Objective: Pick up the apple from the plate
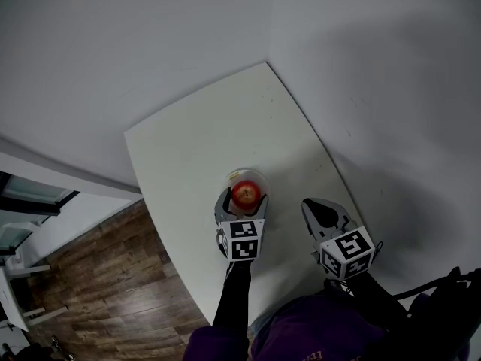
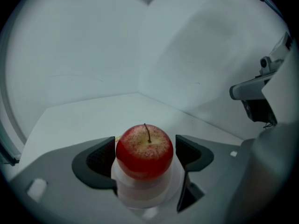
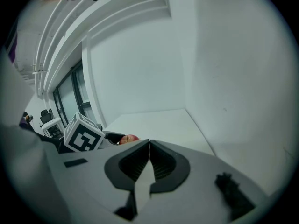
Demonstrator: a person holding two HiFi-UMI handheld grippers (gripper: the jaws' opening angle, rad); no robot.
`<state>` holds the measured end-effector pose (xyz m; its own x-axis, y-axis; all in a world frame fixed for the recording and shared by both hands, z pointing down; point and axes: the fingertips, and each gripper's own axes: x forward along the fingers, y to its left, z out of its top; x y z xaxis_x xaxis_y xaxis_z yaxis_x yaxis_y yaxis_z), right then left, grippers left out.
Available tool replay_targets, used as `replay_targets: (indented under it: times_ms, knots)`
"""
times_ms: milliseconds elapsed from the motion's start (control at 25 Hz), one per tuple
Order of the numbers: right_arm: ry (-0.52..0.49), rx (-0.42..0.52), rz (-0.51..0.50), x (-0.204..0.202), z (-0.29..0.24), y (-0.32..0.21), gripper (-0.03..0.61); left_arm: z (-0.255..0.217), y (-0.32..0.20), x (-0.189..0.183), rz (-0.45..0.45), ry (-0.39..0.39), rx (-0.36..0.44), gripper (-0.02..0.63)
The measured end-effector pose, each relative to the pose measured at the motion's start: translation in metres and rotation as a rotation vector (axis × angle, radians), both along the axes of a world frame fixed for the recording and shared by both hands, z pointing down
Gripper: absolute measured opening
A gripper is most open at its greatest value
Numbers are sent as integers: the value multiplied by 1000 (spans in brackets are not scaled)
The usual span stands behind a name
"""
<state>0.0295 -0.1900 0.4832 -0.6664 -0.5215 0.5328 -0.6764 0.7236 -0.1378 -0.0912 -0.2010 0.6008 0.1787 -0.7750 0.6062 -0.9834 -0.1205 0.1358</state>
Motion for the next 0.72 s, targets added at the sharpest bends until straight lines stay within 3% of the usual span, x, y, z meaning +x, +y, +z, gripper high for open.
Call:
replay_targets:
  times_ms: [280, 720]
  knots:
    - [2, 3, 7, 3, 0, 0, 12, 4, -2, -1, 1, -34, -1, 391]
    - [1, 10, 10, 3, -2, 1, 11, 1, -2, -4, 1, -2, 28, 393]
